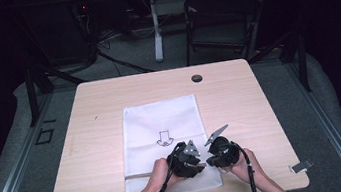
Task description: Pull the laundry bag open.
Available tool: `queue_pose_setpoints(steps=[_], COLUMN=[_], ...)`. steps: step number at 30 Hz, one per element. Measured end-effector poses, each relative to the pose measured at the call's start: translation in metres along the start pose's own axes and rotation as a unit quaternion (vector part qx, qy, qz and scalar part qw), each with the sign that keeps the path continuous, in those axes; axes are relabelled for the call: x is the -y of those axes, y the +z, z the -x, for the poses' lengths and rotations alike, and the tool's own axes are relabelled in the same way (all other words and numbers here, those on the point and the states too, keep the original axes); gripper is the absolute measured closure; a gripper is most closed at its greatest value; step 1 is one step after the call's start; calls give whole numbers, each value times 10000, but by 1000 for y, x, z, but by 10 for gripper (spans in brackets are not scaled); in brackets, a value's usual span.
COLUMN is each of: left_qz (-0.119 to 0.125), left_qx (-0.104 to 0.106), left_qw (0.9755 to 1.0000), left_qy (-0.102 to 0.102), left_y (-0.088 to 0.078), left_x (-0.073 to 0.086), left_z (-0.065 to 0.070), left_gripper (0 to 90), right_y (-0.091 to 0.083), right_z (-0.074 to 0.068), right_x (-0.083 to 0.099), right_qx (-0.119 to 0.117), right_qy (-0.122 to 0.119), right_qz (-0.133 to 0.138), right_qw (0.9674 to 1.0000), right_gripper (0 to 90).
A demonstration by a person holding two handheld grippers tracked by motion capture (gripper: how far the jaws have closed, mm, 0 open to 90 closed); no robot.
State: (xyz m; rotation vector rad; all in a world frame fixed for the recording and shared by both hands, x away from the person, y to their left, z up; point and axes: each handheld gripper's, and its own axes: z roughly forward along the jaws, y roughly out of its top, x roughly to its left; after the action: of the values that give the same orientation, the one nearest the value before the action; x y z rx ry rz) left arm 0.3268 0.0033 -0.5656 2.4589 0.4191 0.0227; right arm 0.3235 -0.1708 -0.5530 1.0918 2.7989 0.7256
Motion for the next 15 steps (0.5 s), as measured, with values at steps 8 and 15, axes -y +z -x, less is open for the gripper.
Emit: queue_pose_setpoints(steps=[8,15], left_qz=[54,51], left_qx=[71,36], left_qw=[9998,10000], left_qy=[-159,-60], left_y=[1,1], left_x=[3,2], left_z=[-6,-4], left_gripper=[792,814], right_y=[2,3], right_z=[3,-1], right_x=[3,2], right_qx=[-80,-4], right_qy=[15,-75], right_qz=[47,41], right_qw=[10000,10000], right_gripper=[900,900])
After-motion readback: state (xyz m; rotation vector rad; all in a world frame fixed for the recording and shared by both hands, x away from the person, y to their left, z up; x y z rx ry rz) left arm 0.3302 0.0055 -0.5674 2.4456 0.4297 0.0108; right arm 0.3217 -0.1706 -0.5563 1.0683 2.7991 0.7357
